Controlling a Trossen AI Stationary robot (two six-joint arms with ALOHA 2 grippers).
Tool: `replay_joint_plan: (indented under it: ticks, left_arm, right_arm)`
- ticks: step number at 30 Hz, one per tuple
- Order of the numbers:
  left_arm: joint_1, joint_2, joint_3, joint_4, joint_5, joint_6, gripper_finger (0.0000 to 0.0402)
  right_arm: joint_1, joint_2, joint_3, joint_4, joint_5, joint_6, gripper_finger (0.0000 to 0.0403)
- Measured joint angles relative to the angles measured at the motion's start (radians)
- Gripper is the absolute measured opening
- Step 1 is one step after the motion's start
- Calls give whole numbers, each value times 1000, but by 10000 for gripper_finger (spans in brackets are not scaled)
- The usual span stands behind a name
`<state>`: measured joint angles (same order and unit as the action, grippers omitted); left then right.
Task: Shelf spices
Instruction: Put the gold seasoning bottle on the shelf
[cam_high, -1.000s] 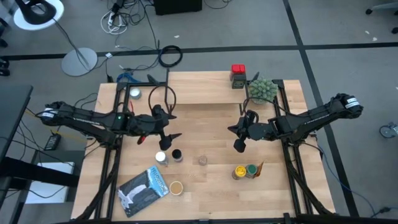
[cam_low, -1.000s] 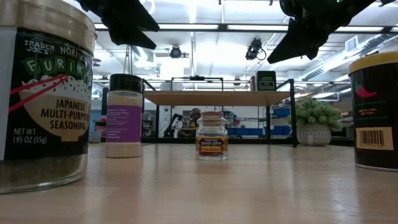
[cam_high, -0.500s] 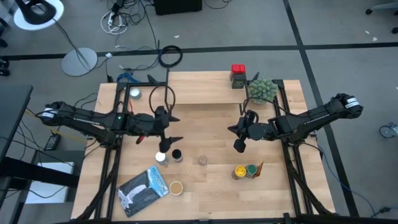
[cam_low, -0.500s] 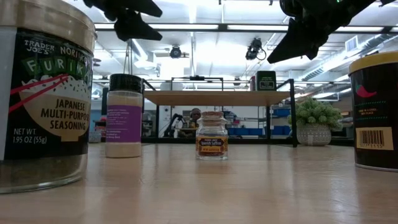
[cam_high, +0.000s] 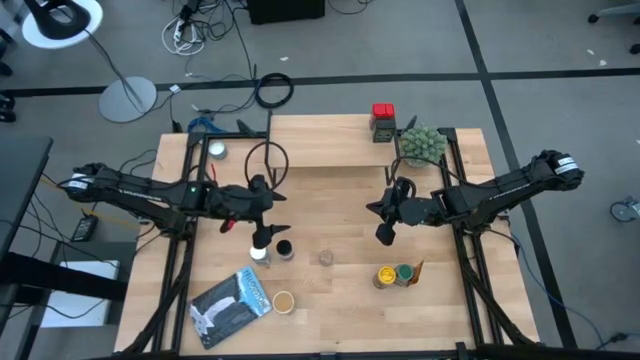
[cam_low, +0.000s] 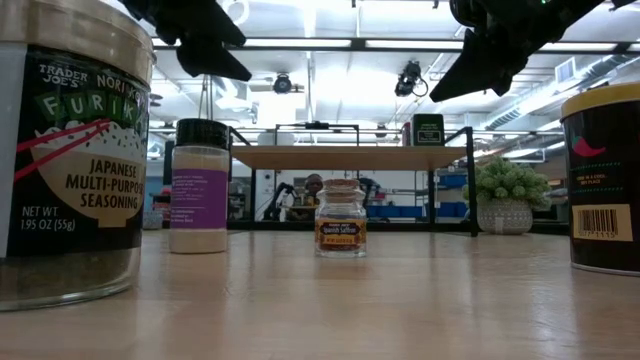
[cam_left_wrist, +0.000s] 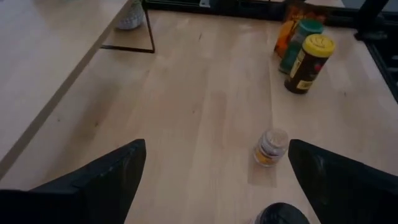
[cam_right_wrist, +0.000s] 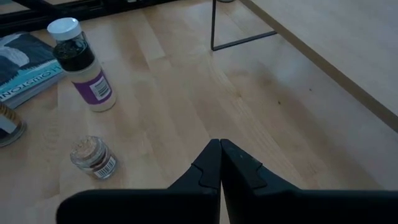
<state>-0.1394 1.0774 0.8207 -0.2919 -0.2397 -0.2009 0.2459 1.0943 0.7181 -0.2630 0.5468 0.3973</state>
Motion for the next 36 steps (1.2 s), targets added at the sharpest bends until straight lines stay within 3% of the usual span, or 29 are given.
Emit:
replay_joint_plan:
  ticks: [5, 7, 12, 18, 23, 27, 36]
  left_arm:
    - [-15, -1, 0, -26, 120, -68, 400]
    - [-46, -2, 0, -26, 120, -106, 400]
    - [-174, -2, 10, -52, 12, -177, 400]
    - [-363, 11, 103, -156, -146, -292, 400]
    - [-504, 79, 145, -207, -255, -394, 400]
    - [-575, 155, 147, -226, -289, -493, 400]
    - [-680, 253, 148, -209, -290, -704, 400]
  right_arm:
    - [0, 0, 0, -2, -14, 0, 4]
    - [1, 0, 0, -3, -33, 0, 5]
    - [12, 0, 0, -14, -50, 27, 6]
    - [68, 0, 0, -18, -50, 99, 3]
    - [173, 0, 0, -18, 20, 173, 2]
    - [251, 0, 0, -18, 83, 237, 1]
    - [309, 0, 0, -24, 93, 330, 1]
